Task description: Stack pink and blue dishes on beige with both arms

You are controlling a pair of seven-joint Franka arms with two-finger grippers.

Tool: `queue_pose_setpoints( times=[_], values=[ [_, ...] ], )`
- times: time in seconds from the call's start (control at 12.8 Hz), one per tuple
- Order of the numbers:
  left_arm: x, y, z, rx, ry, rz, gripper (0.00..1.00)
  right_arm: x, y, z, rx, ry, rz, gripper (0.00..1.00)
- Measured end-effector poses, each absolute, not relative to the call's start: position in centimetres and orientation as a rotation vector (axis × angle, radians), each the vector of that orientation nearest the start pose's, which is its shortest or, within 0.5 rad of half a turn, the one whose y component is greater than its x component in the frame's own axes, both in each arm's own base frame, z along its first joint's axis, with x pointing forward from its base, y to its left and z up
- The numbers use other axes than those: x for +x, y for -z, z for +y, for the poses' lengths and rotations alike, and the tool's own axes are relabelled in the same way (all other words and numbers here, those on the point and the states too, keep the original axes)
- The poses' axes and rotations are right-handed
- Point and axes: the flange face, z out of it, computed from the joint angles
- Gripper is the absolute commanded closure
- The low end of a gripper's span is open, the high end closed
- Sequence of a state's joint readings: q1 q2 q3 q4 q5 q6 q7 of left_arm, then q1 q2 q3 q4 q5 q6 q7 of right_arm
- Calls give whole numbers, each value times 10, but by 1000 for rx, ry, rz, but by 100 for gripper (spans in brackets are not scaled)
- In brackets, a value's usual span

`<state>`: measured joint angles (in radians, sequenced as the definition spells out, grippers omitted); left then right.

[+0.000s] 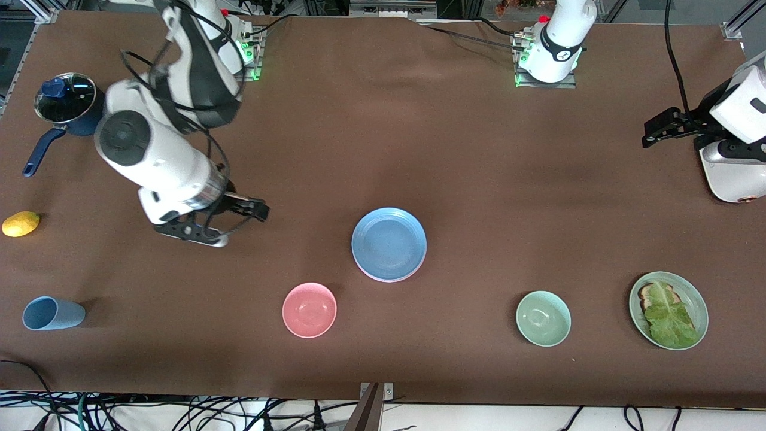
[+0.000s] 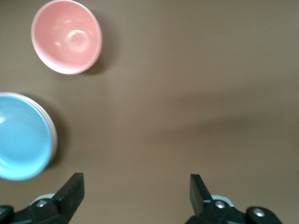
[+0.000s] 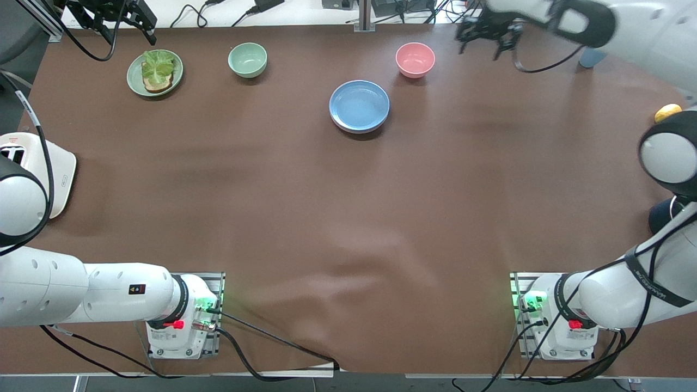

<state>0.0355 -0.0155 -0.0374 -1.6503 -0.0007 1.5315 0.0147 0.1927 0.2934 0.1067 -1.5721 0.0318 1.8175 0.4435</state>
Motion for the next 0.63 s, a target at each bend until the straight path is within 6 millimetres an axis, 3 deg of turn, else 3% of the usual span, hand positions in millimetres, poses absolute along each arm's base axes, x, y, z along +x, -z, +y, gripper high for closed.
queue_pose_setpoints(
  times=[0.16, 0.31, 0.63],
  values=[
    [543, -592, -1, -3138, -163, 27, 0, 602, -518, 124, -3103, -142, 109, 0],
    [543, -592, -2, -3138, -163, 27, 0, 587, -550, 82, -3106, -155, 66, 0],
    [543, -592, -2, -3138, -163, 29, 0, 568, -574, 65, -3132, -168, -32, 0]
  ],
)
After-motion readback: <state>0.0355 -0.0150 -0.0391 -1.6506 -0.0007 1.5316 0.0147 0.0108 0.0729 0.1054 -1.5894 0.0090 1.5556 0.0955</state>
